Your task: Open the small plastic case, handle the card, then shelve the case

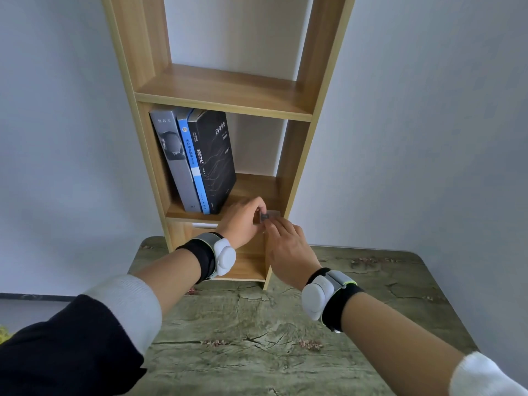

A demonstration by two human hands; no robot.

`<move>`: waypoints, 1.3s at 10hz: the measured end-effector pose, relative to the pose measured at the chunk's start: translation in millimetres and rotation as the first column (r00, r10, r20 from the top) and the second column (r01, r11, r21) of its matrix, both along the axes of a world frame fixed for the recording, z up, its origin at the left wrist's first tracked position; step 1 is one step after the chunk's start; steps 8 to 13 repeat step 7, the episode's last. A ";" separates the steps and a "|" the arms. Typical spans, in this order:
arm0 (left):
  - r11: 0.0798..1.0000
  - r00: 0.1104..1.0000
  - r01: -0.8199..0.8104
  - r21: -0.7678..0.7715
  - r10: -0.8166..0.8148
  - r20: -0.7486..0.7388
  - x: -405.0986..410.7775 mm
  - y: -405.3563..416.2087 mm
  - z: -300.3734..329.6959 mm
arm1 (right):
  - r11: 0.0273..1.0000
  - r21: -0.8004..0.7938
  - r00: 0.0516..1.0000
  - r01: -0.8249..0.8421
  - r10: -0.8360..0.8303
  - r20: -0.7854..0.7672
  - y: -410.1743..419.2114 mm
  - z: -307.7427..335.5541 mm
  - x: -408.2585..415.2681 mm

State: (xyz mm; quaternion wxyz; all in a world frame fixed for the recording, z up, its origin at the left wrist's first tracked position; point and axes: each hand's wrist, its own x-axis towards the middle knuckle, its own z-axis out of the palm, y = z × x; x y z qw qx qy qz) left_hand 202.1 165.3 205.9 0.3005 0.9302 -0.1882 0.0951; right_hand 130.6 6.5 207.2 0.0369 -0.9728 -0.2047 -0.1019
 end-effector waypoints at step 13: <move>0.993 0.989 -0.036 0.109 0.051 -0.140 -24.6 7.8 37.5 | 0.919 0.388 0.946 0.073 0.059 -0.319 -39.8 50.1 -7.7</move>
